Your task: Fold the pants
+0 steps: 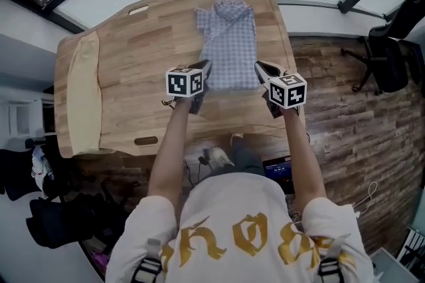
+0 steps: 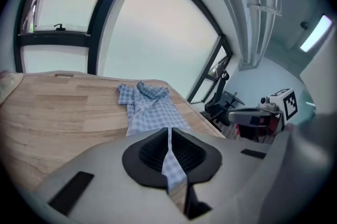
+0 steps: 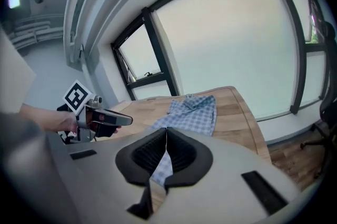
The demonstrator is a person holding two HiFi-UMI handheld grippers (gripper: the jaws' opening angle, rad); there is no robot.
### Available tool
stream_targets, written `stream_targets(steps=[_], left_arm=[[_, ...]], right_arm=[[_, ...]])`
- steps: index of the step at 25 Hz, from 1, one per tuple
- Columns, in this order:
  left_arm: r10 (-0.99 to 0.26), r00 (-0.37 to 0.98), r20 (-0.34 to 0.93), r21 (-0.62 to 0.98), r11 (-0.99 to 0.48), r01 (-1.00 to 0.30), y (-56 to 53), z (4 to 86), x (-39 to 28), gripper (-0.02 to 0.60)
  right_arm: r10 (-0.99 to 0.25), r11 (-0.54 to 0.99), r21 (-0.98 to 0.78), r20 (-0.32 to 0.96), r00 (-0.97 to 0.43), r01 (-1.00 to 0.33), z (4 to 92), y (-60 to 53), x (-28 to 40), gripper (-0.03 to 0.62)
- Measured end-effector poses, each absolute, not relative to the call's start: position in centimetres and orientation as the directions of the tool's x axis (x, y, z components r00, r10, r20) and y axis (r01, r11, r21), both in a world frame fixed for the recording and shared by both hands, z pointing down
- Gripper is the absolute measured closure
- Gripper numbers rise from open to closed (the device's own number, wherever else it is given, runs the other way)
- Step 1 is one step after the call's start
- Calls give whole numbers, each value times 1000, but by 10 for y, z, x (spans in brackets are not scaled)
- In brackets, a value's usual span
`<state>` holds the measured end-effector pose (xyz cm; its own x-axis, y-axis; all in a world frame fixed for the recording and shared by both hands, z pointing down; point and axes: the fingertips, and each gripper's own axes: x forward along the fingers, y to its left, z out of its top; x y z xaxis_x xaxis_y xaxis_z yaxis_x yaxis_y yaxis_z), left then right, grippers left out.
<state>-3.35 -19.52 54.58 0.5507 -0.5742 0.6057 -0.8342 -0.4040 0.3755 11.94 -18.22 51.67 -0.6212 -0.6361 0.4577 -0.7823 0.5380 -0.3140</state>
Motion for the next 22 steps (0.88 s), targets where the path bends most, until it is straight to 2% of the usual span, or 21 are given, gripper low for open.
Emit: stream_targets(steps=[5, 9, 11, 12, 13, 14, 18, 22], left_arm=[[-525, 560, 641, 289, -511, -810, -147, 552, -33, 532], [-429, 611, 666, 268, -626, -732, -116, 562, -22, 530], [-371, 631, 682, 269, -674, -688, -103, 568, -16, 524], [-343, 636, 692, 270, -693, -668, -98, 572, -15, 482], [-313, 638, 704, 272, -710, -649, -93, 576, -13, 406], [-288, 633, 718, 268, -725, -634, -90, 580, -12, 373], [-271, 586, 764, 193, -770, -608, -92, 594, -13, 356], [-237, 561, 793, 167, -801, -575, -101, 608, -10, 356]], right_arm=[[-647, 558, -205, 499, -576, -804, 527, -142, 122, 565], [-559, 613, -251, 533, -636, -749, 541, -113, 109, 462], [-548, 632, -224, 548, -632, -742, 545, -105, 106, 451], [-544, 643, -204, 556, -628, -738, 547, -102, 105, 444], [-537, 657, -187, 564, -627, -730, 549, -99, 104, 433], [-523, 675, -174, 573, -631, -717, 551, -96, 103, 422], [-457, 745, -140, 604, -653, -652, 563, -89, 99, 390], [-431, 787, -75, 643, -633, -612, 579, -96, 100, 390]])
